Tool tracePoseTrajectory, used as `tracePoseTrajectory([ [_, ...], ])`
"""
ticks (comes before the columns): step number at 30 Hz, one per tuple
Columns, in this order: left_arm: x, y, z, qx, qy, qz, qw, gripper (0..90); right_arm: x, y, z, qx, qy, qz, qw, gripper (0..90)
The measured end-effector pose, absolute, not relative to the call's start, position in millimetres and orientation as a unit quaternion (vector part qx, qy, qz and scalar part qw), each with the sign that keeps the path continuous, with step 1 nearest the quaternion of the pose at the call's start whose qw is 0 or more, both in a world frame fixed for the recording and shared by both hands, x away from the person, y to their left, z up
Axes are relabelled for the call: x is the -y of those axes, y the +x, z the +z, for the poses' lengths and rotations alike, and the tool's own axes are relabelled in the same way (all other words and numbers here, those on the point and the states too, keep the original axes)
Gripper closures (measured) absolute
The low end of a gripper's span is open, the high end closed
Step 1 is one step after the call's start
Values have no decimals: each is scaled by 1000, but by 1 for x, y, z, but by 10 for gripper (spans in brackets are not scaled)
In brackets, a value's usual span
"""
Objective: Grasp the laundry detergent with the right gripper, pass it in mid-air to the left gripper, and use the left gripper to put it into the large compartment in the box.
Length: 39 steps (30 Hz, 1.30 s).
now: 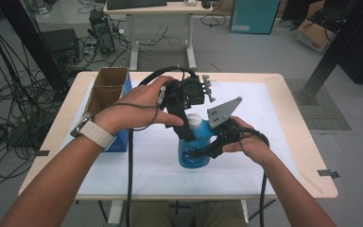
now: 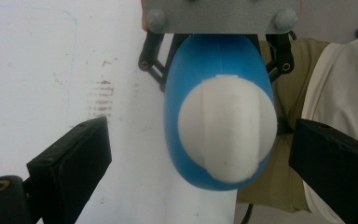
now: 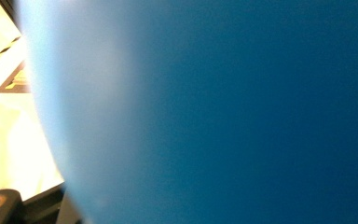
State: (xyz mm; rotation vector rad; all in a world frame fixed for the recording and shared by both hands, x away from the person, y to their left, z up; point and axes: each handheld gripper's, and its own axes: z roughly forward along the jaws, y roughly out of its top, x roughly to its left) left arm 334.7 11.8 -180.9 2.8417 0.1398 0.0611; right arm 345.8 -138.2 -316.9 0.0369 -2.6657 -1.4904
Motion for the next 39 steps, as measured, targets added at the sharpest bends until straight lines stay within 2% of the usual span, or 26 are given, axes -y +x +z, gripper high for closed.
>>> tracePoseTrajectory([
  [31,5,337,-201,-20,992,-4,128,156,137,340,-316,878,22,-476,43,429],
  [39,6,336,-203,-14,992,-9,125,211,138,339,-316,879,20,-474,48,429],
])
